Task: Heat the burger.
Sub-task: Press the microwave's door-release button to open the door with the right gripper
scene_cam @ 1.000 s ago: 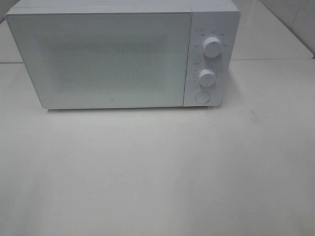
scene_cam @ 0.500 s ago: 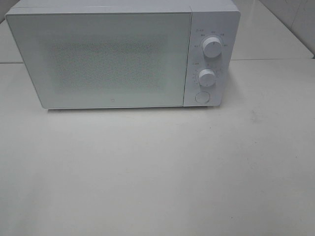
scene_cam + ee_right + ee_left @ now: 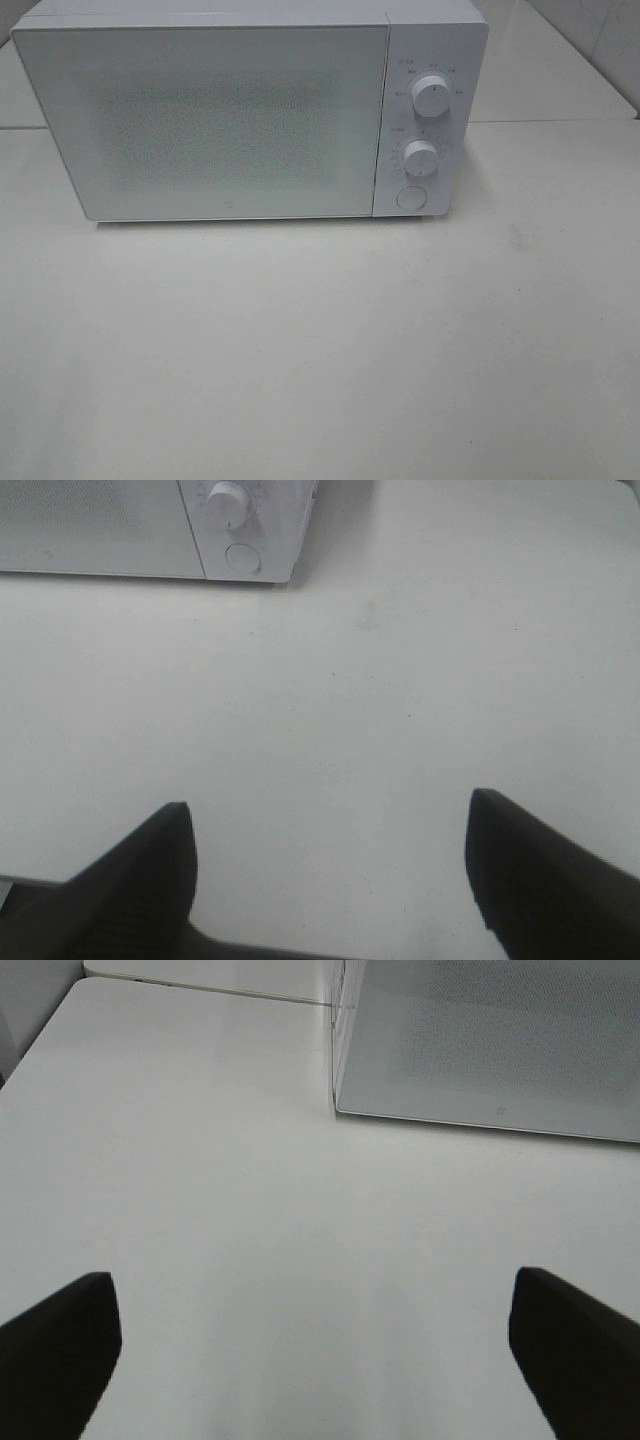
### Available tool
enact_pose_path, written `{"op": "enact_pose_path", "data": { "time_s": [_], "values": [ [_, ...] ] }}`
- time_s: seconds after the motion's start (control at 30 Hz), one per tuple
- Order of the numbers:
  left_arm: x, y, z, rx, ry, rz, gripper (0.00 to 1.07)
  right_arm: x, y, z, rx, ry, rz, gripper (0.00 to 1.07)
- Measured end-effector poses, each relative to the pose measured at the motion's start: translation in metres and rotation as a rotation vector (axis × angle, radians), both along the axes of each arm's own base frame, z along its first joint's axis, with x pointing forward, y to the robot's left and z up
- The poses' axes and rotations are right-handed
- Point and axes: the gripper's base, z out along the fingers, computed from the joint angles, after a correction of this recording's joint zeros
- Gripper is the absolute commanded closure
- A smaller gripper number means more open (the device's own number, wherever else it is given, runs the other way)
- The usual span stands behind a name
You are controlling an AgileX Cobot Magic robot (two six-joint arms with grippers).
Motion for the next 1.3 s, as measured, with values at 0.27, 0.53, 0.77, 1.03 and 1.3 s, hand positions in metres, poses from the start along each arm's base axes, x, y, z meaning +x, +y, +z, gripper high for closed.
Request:
{"op": "enact_pose_path", "data": {
  "time_s": [0.27,0.53,0.77,1.03,1.3],
  "values": [
    [0.000,0.000,0.000,0.000,0.000,0.000,0.09,0.007,0.002,-0.005,0.011,-0.061,-0.059,0.35],
    [0.000,0.000,0.000,0.000,0.000,0.000,0.09,0.007,0.002,-0.005,0.012,-0.066,-0.063,0.35],
    [0.000,0.000,0.000,0.000,0.000,0.000,0.09,0.007,0.002,-0.005,0.012,-0.066,-0.063,0.35],
    [0.000,0.000,0.000,0.000,0.000,0.000,0.09,0.007,0.002,-0.005,0.012,-0.066,-0.063,0.35],
    [0.000,0.000,0.000,0.000,0.000,0.000,0.09,0.024,0.003,0.009,0.015,-0.091,-0.064,0.35]
  ]
}}
